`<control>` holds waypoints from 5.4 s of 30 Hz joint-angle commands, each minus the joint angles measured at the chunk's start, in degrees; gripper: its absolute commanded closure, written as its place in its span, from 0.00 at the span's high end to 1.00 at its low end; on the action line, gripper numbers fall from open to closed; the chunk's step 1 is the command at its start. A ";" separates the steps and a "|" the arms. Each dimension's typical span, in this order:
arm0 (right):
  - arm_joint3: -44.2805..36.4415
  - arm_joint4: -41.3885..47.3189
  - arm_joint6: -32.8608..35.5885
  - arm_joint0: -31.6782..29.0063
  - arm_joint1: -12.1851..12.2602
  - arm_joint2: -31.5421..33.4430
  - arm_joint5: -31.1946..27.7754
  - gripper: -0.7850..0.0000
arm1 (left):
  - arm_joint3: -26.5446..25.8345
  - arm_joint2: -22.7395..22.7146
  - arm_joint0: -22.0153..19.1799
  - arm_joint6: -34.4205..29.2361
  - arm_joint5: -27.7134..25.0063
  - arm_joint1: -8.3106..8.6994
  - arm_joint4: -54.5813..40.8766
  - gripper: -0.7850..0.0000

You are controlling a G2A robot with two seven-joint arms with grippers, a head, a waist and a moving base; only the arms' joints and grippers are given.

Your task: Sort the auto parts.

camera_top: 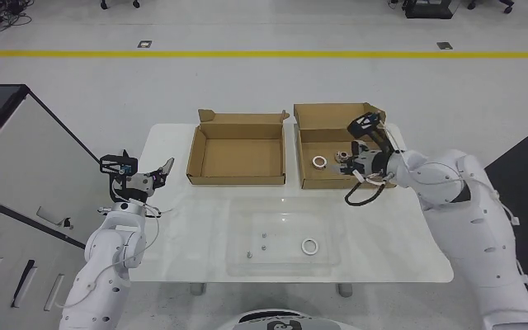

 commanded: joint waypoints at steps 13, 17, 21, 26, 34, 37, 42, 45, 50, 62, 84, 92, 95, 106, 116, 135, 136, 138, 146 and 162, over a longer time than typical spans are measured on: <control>-7.68 2.36 2.90 -6.82 0.66 1.93 -1.95 1.00 | 0.00 0.00 0.00 0.00 0.00 0.00 0.00 1.00; -7.68 2.36 2.90 -6.82 0.66 1.93 -1.95 1.00 | 0.00 0.00 0.00 0.00 0.00 0.00 0.00 1.00; -10.66 -3.06 4.07 -7.23 1.01 2.08 -3.16 1.00 | 0.00 0.00 0.00 0.00 0.00 0.00 0.00 1.00; -17.54 -12.32 15.73 -4.37 1.76 -2.76 -8.72 1.00 | 0.00 0.00 0.00 0.00 0.00 0.00 0.00 1.00; -17.26 -16.49 21.12 8.98 3.73 -22.59 -7.03 1.00 | 0.00 0.00 0.00 0.00 0.00 0.00 0.00 1.00; -14.71 -14.32 22.00 15.42 4.39 -30.56 -6.15 1.00 | 0.00 0.00 0.00 0.00 0.00 0.00 0.00 1.00; -9.60 -6.45 23.43 25.64 4.59 -41.72 -4.71 1.00 | 0.00 0.00 0.00 0.00 0.00 0.00 0.00 1.00; -6.36 -2.83 23.90 30.33 4.34 -46.97 -4.24 1.00 | 0.00 0.00 0.00 0.00 0.00 0.00 0.00 1.00; -2.42 0.69 24.09 35.22 3.79 -52.81 -4.05 1.00 | 0.00 0.00 0.00 0.00 0.00 0.00 0.00 1.00; 3.54 0.76 22.21 37.46 2.54 -60.09 -5.91 0.74 | 0.00 0.00 0.00 0.00 0.00 0.00 0.00 1.00; 12.79 -1.81 20.34 38.20 -2.26 -65.41 -7.73 0.45 | 0.00 0.00 0.00 0.00 0.00 0.00 0.00 1.00; 16.06 -1.74 20.37 38.06 -3.86 -66.93 -7.76 0.40 | 0.00 0.00 0.00 0.00 0.00 0.00 0.00 1.00; 16.88 -1.46 20.29 38.20 -4.35 -67.37 -7.83 0.40 | 0.00 0.00 0.00 0.00 0.00 0.00 0.00 1.00; 16.72 -0.95 20.22 38.39 -4.67 -66.93 -7.90 0.40 | 0.00 0.00 0.00 0.00 0.00 0.00 0.00 1.00; 16.20 -2.23 21.11 37.79 -3.86 -66.85 -7.02 0.40 | 0.00 0.00 0.00 0.00 0.00 0.00 0.00 1.00; 19.45 -2.39 20.64 38.29 -5.64 -69.26 -7.48 0.38 | 0.00 0.00 0.00 0.00 0.00 0.00 0.00 1.00; 19.66 -2.31 20.62 38.33 -5.78 -69.44 -7.51 0.38 | 0.00 0.00 0.00 0.00 0.00 0.00 0.00 1.00; 20.24 -2.22 20.55 38.48 -6.07 -69.74 -7.58 0.37 | 0.00 0.00 0.00 0.00 0.00 0.00 0.00 1.00; 21.95 -1.89 20.56 38.80 -7.07 -70.42 -7.56 0.00 | 0.00 0.00 0.00 0.00 0.00 0.00 0.00 1.00; 10.84 3.92 24.83 41.49 -1.66 -57.54 1.25 0.00 | 0.00 0.00 0.00 0.00 0.00 0.00 0.00 1.00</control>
